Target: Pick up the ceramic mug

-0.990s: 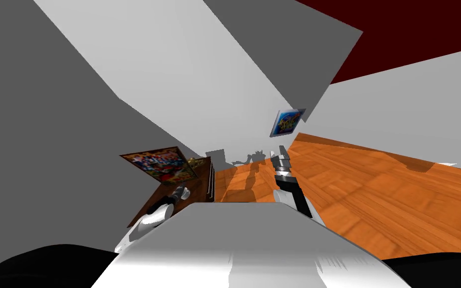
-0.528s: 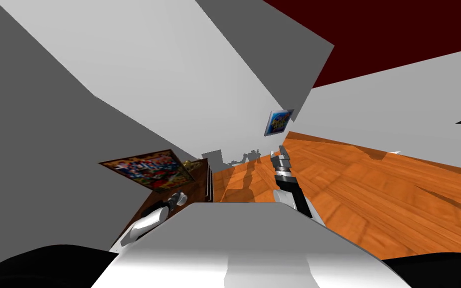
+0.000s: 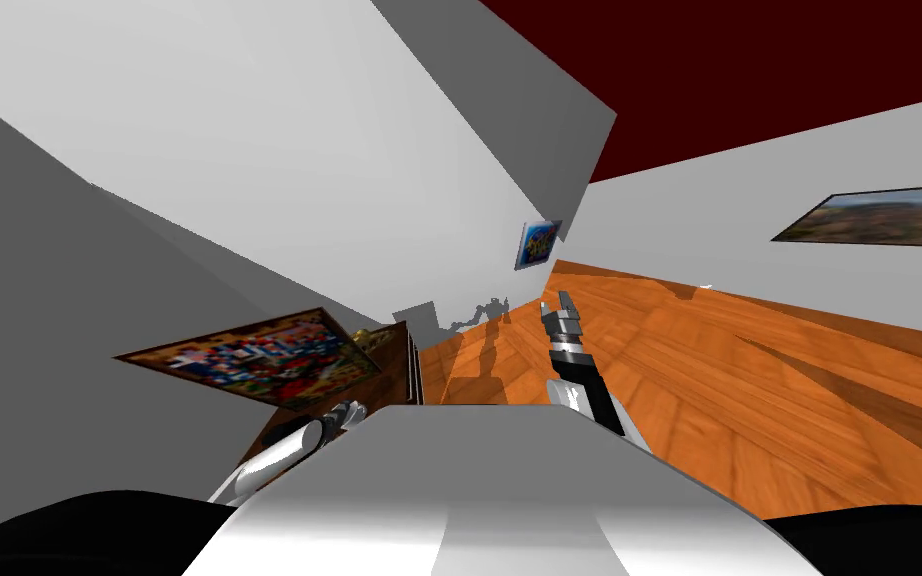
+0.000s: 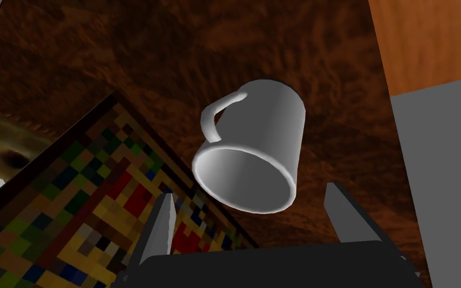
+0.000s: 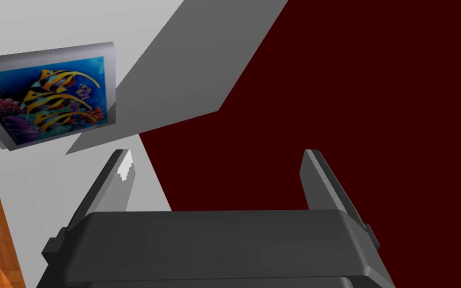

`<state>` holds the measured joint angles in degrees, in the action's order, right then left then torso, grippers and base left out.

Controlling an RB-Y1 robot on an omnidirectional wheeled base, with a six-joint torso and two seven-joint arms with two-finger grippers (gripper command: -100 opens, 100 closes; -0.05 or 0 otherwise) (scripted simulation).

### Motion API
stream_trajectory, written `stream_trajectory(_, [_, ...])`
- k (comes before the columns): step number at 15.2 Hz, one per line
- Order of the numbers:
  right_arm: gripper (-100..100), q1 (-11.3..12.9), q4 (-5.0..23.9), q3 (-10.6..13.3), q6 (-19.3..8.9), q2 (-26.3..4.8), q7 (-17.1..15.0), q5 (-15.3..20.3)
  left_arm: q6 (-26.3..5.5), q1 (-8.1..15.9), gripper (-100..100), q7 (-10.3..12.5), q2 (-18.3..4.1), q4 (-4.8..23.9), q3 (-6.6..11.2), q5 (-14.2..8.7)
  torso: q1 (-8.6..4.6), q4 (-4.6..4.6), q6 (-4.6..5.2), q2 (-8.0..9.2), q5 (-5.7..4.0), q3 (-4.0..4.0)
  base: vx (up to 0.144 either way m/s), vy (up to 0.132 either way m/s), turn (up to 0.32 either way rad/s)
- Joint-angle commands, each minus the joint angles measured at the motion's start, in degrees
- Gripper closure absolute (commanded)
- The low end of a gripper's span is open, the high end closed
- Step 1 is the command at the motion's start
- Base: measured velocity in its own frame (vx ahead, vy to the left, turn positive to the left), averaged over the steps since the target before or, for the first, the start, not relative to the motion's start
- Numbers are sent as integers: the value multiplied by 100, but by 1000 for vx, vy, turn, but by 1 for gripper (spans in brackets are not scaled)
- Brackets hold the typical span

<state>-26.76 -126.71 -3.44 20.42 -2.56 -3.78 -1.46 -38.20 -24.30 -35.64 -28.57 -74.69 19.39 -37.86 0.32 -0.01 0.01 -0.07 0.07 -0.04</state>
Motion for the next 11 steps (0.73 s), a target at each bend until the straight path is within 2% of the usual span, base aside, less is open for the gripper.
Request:
stream_trajectory(1, [0, 0, 0, 0, 0, 0, 0, 0, -286, -28, -100, -147, -18, 201, 127, -129, 0, 0, 0, 0, 0, 0, -9, 53, -206])
stream_trajectory(3, [0, 0, 0, 0, 0, 0, 0, 0, -389, -28, -100, -147, -18, 201, 127, -129, 1, 0, -1, -2, 0, -1, -5, 49, -109])
stream_trajectory(4, [0, -1, 0, 0, 0, 0, 0, 0, -593, -17, -100, -268, -61, 390, 207, -262, -2, -1, -3, -3, 0, -2, -7, 41, -138])
stream_trajectory(5, [0, 0, 0, 0, 0, 0, 0, 0, -611, -17, -100, -268, -61, 390, 207, -262, -3, -1, 0, -3, -1, -2, -9, 42, -172])
stream_trajectory(6, [0, 0, 0, 0, 0, 0, 0, 0, -795, -5, -100, -383, -101, 568, 282, -388, -4, -1, 0, -4, -1, -2, -10, 49, -251])
stream_trajectory(7, [0, 0, 0, 0, 0, 0, 0, 0, -819, -5, -100, -383, -101, 568, 282, -388, -2, -1, 2, -3, -1, -2, -12, 53, -214])
stream_trajectory(8, [0, 0, 0, 0, 0, 0, 0, 0, -988, 6, -100, -491, -136, 735, 353, -506, 0, 0, 0, -2, 0, -1, -15, 53, -202])
stream_trajectory(11, [0, 0, 0, 0, 0, 0, 0, 0, -1194, 16, -100, -590, -169, 888, 418, -615, 3, 0, -1, -1, 0, 0, -18, 55, -146])
